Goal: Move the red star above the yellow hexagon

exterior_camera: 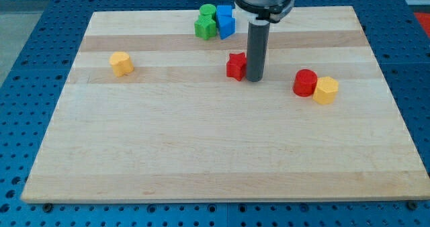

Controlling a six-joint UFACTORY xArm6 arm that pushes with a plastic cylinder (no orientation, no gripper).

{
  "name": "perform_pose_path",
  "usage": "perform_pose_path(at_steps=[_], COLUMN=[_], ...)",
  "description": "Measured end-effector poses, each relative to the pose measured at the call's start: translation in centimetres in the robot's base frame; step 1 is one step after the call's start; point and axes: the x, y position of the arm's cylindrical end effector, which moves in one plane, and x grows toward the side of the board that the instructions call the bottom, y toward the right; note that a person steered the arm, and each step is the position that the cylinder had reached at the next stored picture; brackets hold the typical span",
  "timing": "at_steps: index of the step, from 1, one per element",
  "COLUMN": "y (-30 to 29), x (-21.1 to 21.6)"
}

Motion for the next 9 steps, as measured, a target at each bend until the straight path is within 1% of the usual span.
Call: perform_pose_path(at_steps=[2,3,4,6,7,8,9], y=[-9.2,-12.1,-10.9,0.8,3.0,-1.4,-3.4], x=[0.3,0.2,-1.9,-2.5,-2.5,-2.5,-4.8])
